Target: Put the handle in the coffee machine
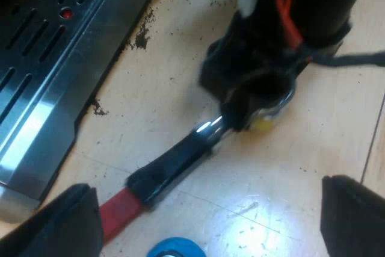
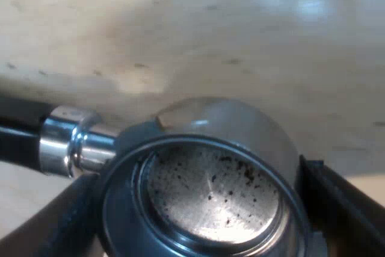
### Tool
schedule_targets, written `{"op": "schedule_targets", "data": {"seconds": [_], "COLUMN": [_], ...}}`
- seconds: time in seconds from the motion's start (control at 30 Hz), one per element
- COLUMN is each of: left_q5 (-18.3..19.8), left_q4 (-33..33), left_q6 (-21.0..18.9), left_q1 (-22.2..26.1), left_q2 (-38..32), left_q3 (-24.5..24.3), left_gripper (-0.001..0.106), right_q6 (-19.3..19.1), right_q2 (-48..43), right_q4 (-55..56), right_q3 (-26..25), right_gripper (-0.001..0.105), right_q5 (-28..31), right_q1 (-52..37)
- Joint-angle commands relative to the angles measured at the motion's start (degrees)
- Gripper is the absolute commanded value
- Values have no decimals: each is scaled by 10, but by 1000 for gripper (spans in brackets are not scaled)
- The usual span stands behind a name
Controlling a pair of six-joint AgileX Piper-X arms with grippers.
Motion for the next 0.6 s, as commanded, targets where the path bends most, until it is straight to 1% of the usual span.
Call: {"op": "schedule_targets", "data": {"seconds": [0.03,0.07,0.1,0.2,0.27,0.3,0.37,0.4,0.5,0.57,0.6], "left_q5": [8,8,8,8,12,13,27,31,39,44,44], "left_q4": [-5,-5,-5,-1,1,1,0,-1,1,17,23], "left_q6": [2,10,14,18,41,45,71,76,97,136,142], "left_q1": [-2,-2,-2,-2,-2,-2,-2,-3,-28,-60,-70], "left_q2": [-1,-1,-1,3,11,14,24,26,36,50,54], "left_q3": [-3,-3,-3,-7,-17,-20,-33,-38,-50,-55,-56], "left_gripper": [76,76,76,76,76,76,76,76,76,76,76], "right_q6": [-58,-82,-91,-136,-159,-163,-198,-209,-247,-274,-279], "right_q2": [-34,-46,-49,-79,-100,-105,-126,-129,-153,-172,-177], "right_q4": [55,74,80,118,143,148,173,179,194,192,192], "right_q3": [-3,-3,-3,-3,-3,-3,-3,-3,-3,-3,-4], "right_gripper": [0,0,0,0,0,0,0,0,0,0,0], "right_q5": [3,3,3,7,3,3,3,3,-10,-33,-39], "right_q1": [-1,-1,-1,-5,-15,-18,-37,-40,-65,-83,-86]}}
